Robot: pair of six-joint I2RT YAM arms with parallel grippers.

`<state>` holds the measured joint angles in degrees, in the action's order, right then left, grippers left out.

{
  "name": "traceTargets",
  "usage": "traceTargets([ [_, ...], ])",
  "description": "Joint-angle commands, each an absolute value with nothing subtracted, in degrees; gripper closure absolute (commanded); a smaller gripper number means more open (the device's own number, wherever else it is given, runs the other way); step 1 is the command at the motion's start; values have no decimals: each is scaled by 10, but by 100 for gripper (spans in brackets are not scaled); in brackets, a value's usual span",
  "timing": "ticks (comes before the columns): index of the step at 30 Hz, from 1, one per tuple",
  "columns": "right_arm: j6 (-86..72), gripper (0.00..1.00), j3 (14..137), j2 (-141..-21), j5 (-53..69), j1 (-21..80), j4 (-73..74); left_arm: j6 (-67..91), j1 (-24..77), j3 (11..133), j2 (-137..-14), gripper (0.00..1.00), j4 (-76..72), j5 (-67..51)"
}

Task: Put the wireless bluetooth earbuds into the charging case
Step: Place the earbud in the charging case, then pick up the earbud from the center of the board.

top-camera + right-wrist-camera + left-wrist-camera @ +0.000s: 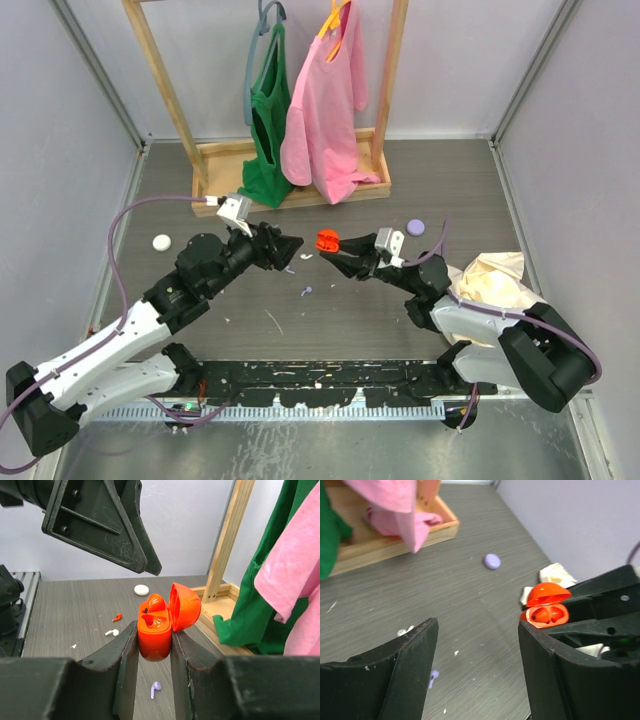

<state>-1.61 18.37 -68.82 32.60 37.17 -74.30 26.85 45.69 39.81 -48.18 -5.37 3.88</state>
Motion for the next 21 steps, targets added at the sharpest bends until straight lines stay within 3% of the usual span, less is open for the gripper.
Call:
traceTargets([
  [1,18,99,178,-667,309,374,-743,256,456,449,-478,32,81,127],
  [13,50,99,140,-676,305,374,-745,286,436,508,-534,29,303,268],
  [21,74,99,110,-677,299,374,-760,340,333,511,-579,29,393,255],
])
